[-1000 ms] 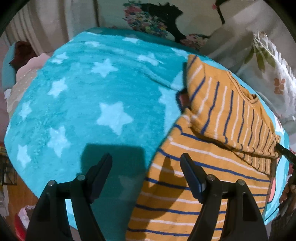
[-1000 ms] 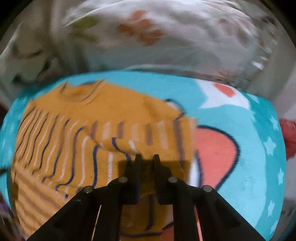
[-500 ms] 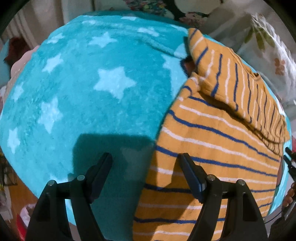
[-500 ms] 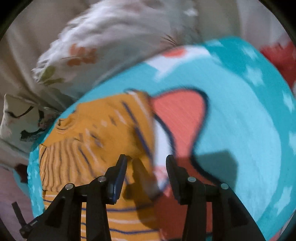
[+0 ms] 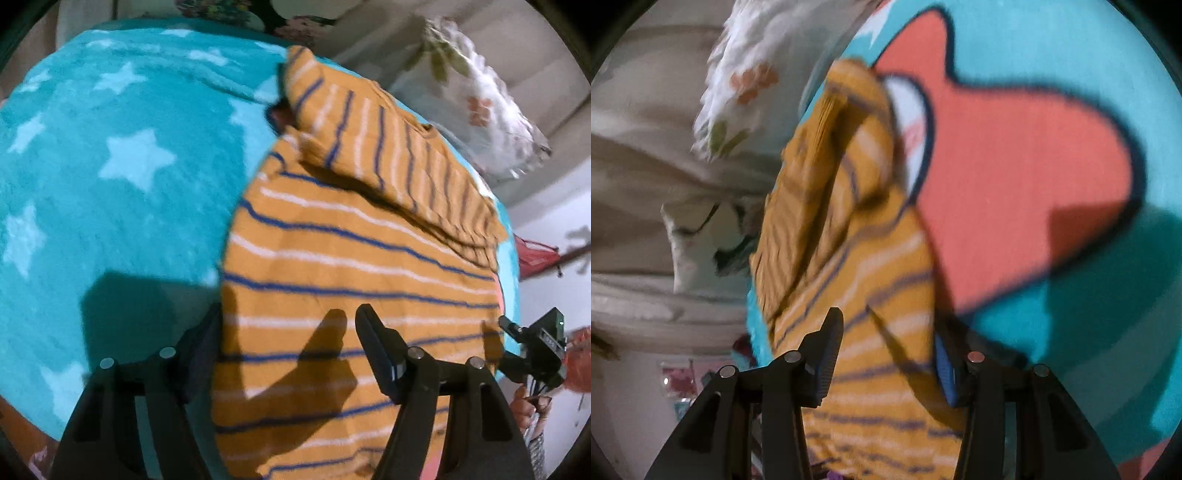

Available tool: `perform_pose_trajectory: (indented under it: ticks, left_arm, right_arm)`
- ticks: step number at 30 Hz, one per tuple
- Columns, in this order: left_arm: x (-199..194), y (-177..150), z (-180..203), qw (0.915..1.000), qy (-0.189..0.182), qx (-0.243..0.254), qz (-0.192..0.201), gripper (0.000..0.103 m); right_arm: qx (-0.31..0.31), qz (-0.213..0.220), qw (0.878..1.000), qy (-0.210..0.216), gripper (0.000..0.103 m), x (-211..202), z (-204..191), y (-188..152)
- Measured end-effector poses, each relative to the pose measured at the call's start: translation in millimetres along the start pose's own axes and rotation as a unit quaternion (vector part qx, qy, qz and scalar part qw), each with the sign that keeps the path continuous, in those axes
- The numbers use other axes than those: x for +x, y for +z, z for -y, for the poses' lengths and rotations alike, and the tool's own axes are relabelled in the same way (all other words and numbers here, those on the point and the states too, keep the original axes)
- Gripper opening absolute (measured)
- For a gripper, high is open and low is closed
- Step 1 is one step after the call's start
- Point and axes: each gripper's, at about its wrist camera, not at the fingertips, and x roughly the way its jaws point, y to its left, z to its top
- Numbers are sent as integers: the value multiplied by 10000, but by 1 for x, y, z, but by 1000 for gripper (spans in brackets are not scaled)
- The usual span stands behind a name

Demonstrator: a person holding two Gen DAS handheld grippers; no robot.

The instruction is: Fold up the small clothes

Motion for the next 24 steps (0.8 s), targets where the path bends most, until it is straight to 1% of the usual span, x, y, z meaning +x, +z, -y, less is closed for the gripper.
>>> perform_pose_trajectory:
  ticks: [3,5,12,15,24]
  left_arm:
    - [-5,-17,4,9997,-188,114,-86,69]
    - [-8,-27,5,9993,-297,192,-152,69]
    - [-17,-53,3,9976,-587,265,-254,69]
    - [-22,-65,0,9971,-638,335,-254,69]
    - [-32,-91,-3,9967,-646,458,-168,69]
  right_arm:
    - [53,-11,10000,44,49,2,0,-29]
    - [76,9,10000,47,49,1,0,-43]
    - [283,222,9994,21,49,-9,8,-80]
    - [368,241,9990,45,49,-11,9,-91]
    - [315,293,9989,-161,49,-15,7,-114]
